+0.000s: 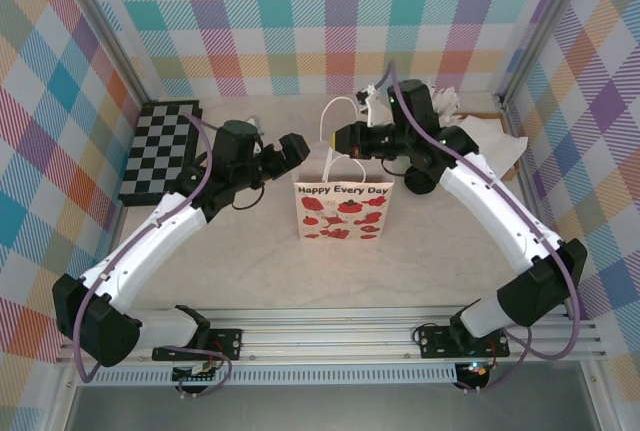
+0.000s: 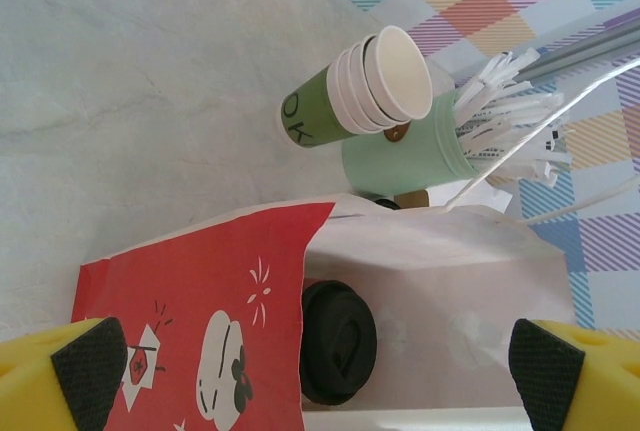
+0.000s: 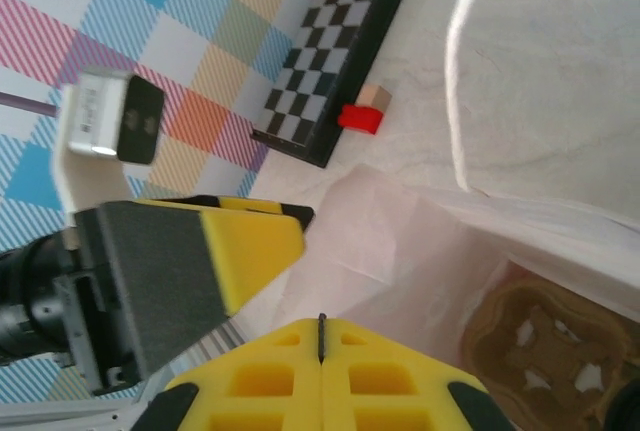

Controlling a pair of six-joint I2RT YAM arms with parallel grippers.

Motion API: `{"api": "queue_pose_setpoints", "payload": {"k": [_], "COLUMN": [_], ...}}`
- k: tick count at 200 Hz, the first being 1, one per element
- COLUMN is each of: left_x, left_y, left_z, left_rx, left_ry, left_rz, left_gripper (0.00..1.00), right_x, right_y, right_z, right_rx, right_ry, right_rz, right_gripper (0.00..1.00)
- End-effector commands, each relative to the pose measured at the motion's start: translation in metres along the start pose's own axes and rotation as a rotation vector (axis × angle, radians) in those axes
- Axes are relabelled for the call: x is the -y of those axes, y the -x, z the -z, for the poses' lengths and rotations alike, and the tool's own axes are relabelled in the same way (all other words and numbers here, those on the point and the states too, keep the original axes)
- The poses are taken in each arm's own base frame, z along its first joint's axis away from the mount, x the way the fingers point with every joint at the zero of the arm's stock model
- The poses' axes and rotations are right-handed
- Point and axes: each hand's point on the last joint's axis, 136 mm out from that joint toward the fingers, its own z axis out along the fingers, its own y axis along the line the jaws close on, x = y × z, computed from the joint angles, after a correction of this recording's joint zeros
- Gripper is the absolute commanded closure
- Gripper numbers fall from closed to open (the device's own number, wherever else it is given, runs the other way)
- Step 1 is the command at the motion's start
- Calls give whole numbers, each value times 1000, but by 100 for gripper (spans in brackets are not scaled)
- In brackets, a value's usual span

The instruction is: Pack the takeout coffee

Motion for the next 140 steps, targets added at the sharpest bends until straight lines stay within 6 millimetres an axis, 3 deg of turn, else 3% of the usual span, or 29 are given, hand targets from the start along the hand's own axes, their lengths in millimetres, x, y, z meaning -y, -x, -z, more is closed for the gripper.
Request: {"api": "queue_pose_setpoints", "payload": {"k": [1, 25, 50, 77, 91, 110, 131, 140], "left_x": [4, 3, 0, -1, -3, -12, -28, -35], "left_y": [5, 7, 8, 9, 10, 14, 21, 24], "left_z": [5, 7, 8, 6, 7, 11, 16, 18], "left_rx": [18, 25, 37, 42, 49, 82, 146, 169], "left_ry": [-30, -19, -7, 2, 12, 53, 125, 152], "left_rz": [4, -6, -18, -30, -37, -42, -40, -42], "left_gripper": [0, 0, 0, 0, 0, 0, 0, 0], "right_x": [12, 29, 48, 48, 55, 84, 140, 165], "right_y": [-8, -14, -14, -3, 5, 17, 21, 19], "right_z": [-1, 14, 38, 67, 88, 124, 167, 184], "right_rx": [-43, -76, -74, -17, 31, 128, 267, 323], "right_ry": [-78, -216, -372, -399, -428, -521, -638, -667], "right_rz": [24, 75, 125, 151, 144, 86, -101, -208], "right_gripper": [85, 65, 51, 40, 29, 15, 1, 0]}}
